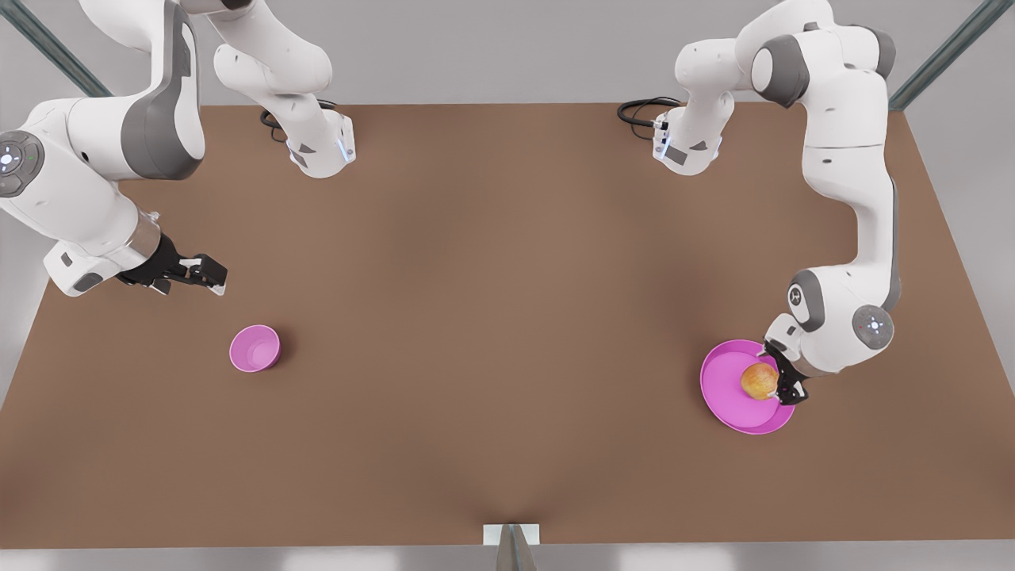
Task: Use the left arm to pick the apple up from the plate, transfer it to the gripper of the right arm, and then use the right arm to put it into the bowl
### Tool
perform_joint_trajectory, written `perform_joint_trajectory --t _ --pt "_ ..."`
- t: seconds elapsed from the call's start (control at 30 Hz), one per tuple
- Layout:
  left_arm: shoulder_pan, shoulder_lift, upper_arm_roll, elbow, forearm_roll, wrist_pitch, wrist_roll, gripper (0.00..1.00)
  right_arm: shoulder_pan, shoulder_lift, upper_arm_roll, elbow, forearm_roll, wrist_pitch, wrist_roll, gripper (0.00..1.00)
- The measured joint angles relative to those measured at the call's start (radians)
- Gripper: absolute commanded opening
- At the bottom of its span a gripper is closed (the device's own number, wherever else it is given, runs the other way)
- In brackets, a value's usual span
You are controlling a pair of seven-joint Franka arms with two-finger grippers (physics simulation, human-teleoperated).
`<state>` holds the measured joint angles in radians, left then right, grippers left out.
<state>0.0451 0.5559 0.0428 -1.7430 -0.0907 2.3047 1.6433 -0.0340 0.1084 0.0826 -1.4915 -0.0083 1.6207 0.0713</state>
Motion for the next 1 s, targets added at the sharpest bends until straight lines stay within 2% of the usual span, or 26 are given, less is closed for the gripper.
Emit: perform_joint_trajectory --t 1.0 --pt "0.015 0.073 0.0 0.019 0.003 0.022 -0.254 1.0 -0.001 0.0 0.0 -0.001 0.0 0.0 0.0 1.0"
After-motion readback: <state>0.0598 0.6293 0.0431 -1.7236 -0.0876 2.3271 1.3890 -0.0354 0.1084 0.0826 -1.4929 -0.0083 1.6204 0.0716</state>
